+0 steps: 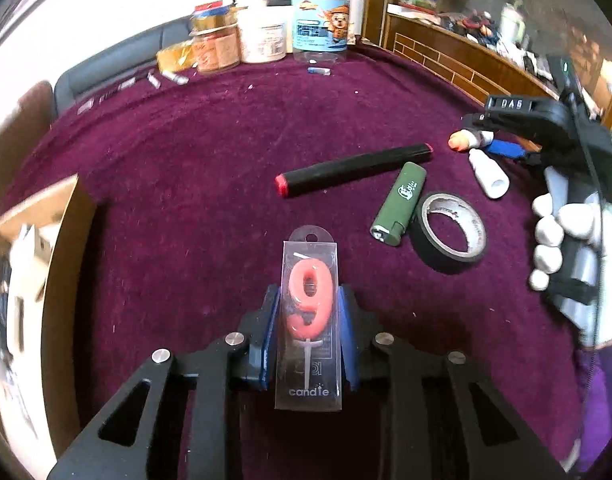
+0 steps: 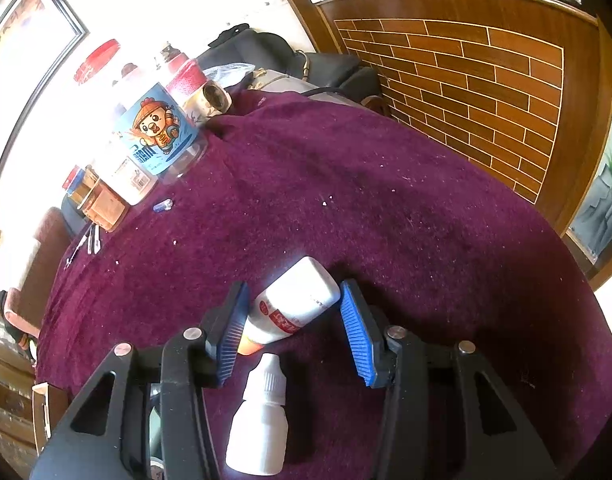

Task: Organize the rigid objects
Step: 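Lift and carry the candle box and glue bottle over the cardboard box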

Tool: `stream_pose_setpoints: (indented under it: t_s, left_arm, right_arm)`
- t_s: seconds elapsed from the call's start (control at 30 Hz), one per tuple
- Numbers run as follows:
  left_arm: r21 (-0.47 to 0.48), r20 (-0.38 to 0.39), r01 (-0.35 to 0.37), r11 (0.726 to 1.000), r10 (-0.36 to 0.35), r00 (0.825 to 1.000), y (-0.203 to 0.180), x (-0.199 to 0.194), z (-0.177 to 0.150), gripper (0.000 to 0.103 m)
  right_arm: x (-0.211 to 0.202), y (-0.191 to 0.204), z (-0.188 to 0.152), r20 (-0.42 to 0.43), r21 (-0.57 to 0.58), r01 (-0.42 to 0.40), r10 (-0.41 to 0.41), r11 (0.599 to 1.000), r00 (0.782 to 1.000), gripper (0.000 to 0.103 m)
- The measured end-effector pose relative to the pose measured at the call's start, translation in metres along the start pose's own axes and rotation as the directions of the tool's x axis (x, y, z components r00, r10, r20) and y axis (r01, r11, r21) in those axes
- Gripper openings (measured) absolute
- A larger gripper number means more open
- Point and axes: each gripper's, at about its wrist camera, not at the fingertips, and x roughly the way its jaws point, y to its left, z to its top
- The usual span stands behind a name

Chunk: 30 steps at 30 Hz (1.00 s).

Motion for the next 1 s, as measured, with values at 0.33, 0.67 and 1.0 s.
stream_pose_setpoints:
  t_s: [0.33,0.67,1.0]
  left_arm:
    - [-0.136,0.141,0.153,0.979,-0.133,0.981,0.039,-0.09,-0.032,0.023]
    - [-0.279,0.206,0.164,0.946,-0.108,0.972,0.102,-0.135,-0.067,0.023]
    - [-0.384,0.252,0.163,0.909,-0.067,0.966,0.154,-0.149,-0.091,0.023]
  right_arm:
    - [0.0,-0.001,0.001,-0.003,-0.003,-0.029,0.029,1.0,1.0,0.044]
    - [0.012,0.015,0.007,-0.078,-0.011,-0.087,0.086,0.996,0.993,0.06]
    - [0.006,0.046,-0.003,-0.119,-0.163,0.03,-0.05,0.986,0.992,0.03]
